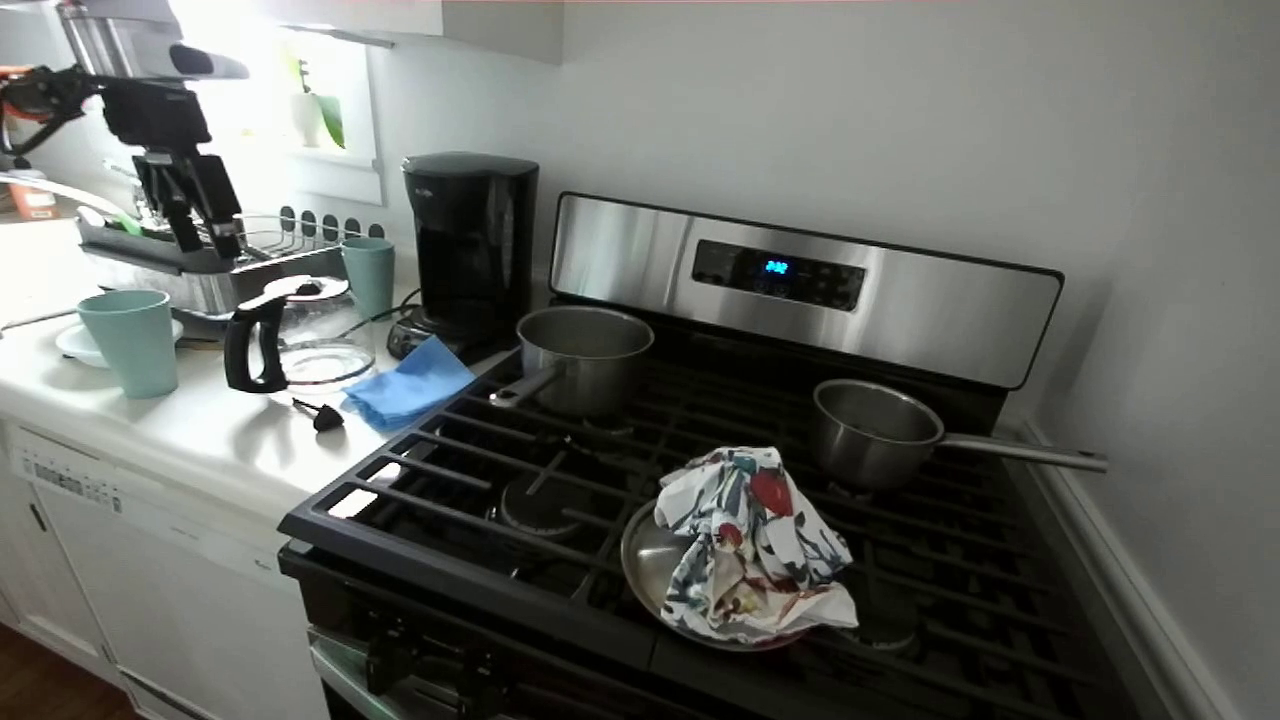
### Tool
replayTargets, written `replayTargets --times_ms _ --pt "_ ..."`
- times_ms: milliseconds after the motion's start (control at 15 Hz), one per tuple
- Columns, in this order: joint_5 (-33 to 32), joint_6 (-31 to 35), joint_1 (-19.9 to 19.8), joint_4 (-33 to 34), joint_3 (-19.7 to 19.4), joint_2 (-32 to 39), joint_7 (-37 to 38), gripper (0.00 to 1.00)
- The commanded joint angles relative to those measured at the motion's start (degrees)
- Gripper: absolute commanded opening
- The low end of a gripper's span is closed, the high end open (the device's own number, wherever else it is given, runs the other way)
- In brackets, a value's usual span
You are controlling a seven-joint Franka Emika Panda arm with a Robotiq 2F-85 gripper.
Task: Put the transparent kettle on the stove
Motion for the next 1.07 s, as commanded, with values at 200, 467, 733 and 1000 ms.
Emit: replayTargets --times_ms 200,467,733,1000 --pt "7.29 9.58 3.72 -2.43 -5.41 5.11 -13.25 1.0" --pt "14.88 12.03 5.33 -3.24 -7.39 7.38 -22.3 1.0" --pt "17.49 11.49 4.93 -2.9 -8.51 10.74 -26.58 1.0" --pt "21.62 11.39 4.65 -2.32 -9.37 13.73 -30.4 0.99"
